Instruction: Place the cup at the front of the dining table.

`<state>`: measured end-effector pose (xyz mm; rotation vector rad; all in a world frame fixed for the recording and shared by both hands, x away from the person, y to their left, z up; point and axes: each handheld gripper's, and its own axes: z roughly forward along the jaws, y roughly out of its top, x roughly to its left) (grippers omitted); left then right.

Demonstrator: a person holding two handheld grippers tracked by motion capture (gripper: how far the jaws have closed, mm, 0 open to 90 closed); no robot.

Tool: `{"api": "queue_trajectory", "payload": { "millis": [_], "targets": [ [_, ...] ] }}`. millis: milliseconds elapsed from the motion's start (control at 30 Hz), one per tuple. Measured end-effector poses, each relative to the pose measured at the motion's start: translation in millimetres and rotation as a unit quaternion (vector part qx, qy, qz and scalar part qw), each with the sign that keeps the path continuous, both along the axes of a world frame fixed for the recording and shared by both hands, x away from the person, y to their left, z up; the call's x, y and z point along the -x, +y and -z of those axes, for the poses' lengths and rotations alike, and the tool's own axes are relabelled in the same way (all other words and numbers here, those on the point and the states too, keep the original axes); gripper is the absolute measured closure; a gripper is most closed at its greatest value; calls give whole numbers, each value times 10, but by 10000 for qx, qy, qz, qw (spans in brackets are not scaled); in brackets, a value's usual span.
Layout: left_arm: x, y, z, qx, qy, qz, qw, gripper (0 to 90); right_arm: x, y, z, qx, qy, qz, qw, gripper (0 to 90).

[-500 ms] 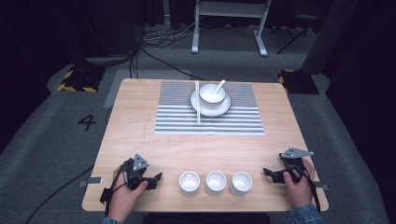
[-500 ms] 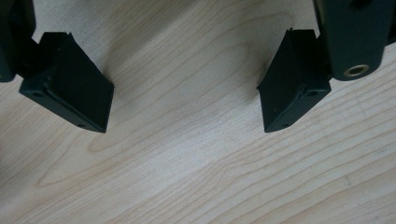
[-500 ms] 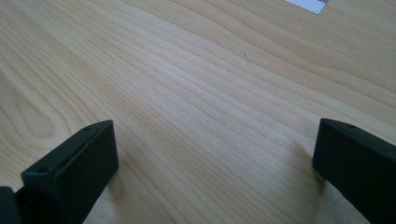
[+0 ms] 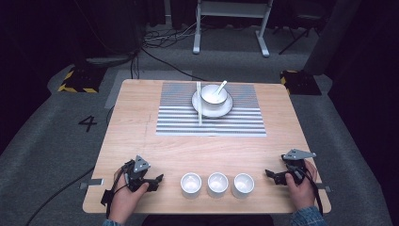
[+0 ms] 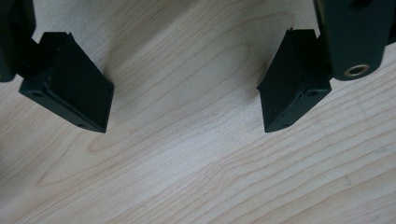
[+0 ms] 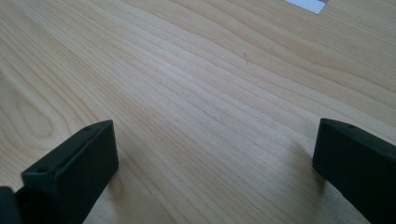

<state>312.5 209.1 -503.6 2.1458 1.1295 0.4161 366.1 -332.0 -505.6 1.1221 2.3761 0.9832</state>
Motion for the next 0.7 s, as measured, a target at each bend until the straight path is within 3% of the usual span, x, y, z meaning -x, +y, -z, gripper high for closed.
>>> {"api": "queue_trajectory", "payload": {
  "millis": [167,467,600,700],
  "targets": [
    [16,-11,0,-1,-9,69,10000,178,0,0,0,-2,3,1,10000,3],
    [38,-35,-6,-16,-56,-65,10000,194,0,0,0,0,2,0,10000,3],
    [47,-34,-59,275,-340,-160,9989,213,0,0,0,-1,2,1,10000,3],
    [71,-26,-130,563,-586,-193,9965,221,0,1,0,-4,2,5,10000,3]
  ]
}}
